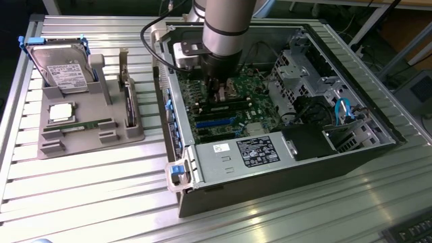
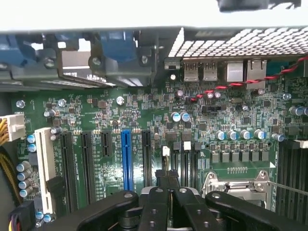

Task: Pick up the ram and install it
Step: 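Press down the ram until it locks into place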

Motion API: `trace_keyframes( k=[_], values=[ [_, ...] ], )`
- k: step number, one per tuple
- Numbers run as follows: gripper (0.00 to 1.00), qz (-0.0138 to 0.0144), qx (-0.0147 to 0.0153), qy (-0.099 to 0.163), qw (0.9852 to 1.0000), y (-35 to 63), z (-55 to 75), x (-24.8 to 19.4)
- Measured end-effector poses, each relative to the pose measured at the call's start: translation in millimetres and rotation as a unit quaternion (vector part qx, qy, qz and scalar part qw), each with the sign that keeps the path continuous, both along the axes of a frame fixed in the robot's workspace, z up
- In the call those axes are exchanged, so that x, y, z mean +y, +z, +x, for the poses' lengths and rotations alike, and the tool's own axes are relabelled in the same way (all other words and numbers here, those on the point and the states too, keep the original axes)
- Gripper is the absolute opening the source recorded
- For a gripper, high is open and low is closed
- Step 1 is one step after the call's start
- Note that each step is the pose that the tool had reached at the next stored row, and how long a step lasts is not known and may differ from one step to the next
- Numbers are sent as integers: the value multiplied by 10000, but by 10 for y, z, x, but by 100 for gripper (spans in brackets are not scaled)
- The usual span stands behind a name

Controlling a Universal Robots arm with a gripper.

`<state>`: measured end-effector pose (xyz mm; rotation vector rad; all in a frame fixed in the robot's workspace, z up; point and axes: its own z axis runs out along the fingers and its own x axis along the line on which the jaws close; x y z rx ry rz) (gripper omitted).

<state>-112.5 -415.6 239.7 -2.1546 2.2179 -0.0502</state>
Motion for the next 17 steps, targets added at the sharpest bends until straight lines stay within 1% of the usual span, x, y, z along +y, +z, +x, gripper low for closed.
trace_keyframes(
  k=[3, 6, 9, 11, 13, 15, 17],
  values=[
    [11, 0, 0, 0, 10000, 10, 77, 0],
    [11, 0, 3, 3, 10000, 34, 191, -1],
    [11, 1, 10, 5, 10000, 73, 265, 0],
    [11, 0, 15, 5, 10000, 89, 288, -1],
    [11, 0, 32, 6, 10000, 130, 338, -2],
    [11, 0, 43, 6, 10000, 154, 361, -3],
    [11, 0, 71, 7, 10000, 224, 404, -6]
  ],
)
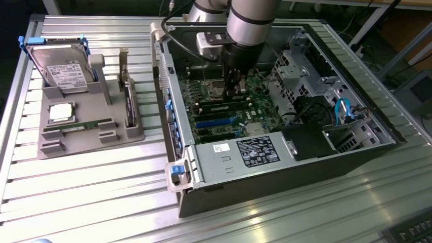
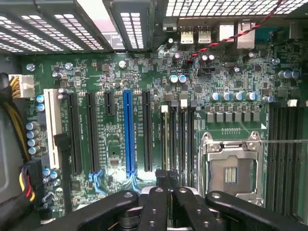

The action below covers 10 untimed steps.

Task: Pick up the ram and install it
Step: 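Press down the ram until it locks into place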

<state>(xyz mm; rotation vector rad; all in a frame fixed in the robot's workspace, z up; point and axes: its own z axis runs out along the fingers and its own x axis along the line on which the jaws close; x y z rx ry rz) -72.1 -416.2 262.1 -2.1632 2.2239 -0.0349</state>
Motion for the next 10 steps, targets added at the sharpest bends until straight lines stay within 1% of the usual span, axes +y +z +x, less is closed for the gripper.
trace_keyframes(
  k=[1, 3, 4, 8, 10],
  values=[
    [11, 0, 15, 0, 10000, 42, 18, -2],
    [11, 0, 32, 0, 10000, 79, 33, -3],
    [11, 0, 48, 0, 10000, 107, 53, -5],
    [11, -1, 93, 0, 10000, 159, 197, -6],
    [11, -1, 105, 0, 9999, 176, 226, -6]
  ],
)
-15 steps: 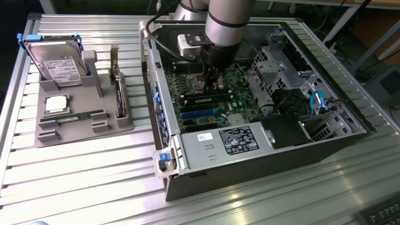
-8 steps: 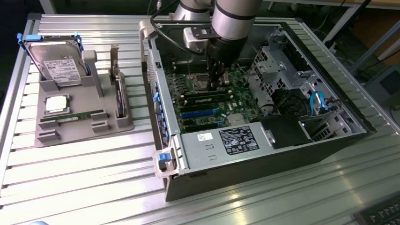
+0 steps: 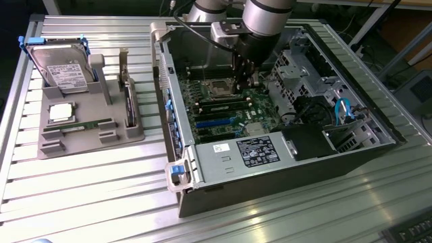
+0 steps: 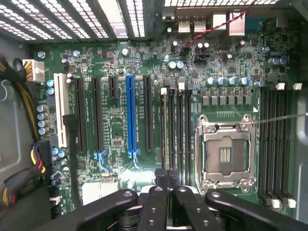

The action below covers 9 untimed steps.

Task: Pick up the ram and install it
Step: 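Press down the ram until it locks into place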

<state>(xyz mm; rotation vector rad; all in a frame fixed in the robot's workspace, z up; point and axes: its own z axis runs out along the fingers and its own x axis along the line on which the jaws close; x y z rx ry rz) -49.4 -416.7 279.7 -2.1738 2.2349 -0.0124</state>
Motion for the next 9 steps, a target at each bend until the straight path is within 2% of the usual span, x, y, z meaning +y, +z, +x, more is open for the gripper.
trace_keyframes(
  k=[9],
  values=[
    [11, 2, 7, 0, 10000, 13, 9, 0]
  ],
)
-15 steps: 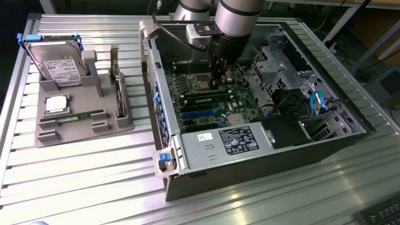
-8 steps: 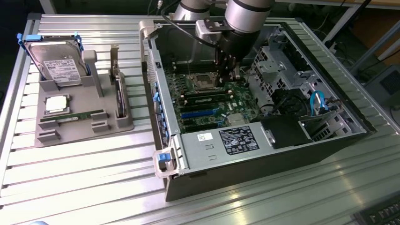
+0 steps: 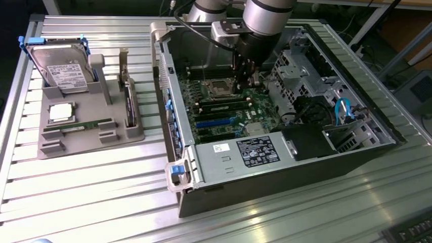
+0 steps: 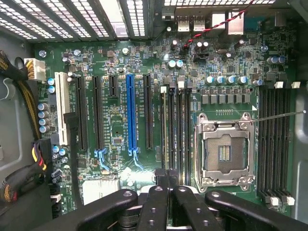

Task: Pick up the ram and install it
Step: 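Press down the ram until it locks into place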

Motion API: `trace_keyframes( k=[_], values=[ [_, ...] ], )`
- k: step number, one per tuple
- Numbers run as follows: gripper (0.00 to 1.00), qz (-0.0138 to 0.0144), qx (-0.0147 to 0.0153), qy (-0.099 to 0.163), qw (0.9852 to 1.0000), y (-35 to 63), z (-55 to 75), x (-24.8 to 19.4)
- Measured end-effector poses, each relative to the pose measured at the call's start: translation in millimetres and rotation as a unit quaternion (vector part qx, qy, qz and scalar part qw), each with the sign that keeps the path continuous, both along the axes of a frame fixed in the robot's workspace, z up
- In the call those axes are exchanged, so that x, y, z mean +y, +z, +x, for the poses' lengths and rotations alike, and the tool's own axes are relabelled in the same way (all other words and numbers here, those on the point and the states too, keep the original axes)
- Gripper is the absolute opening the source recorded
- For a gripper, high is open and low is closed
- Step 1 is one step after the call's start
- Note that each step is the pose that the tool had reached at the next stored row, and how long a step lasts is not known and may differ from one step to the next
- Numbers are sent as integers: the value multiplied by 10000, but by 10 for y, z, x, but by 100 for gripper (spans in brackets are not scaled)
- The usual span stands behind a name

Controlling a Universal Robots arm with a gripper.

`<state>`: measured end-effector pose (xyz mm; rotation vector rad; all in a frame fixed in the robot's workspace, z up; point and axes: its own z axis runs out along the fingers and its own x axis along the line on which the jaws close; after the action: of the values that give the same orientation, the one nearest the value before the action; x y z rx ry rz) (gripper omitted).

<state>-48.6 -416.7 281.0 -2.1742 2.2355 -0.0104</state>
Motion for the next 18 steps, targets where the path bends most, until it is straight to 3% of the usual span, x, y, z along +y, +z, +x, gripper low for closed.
trace_keyframes(
  k=[8, 12, 14, 17, 18],
  values=[
    [11, 0, 0, -17, 10000, 0, 0, 0],
    [11, 0, 0, -373, 9993, 0, 0, 0],
    [11, 0, 0, -660, 9978, 0, 0, 0],
    [11, 0, 0, -1081, 9941, 0, 0, 0],
    [11, 0, 0, -1251, 9921, 0, 0, 0]
  ],
)
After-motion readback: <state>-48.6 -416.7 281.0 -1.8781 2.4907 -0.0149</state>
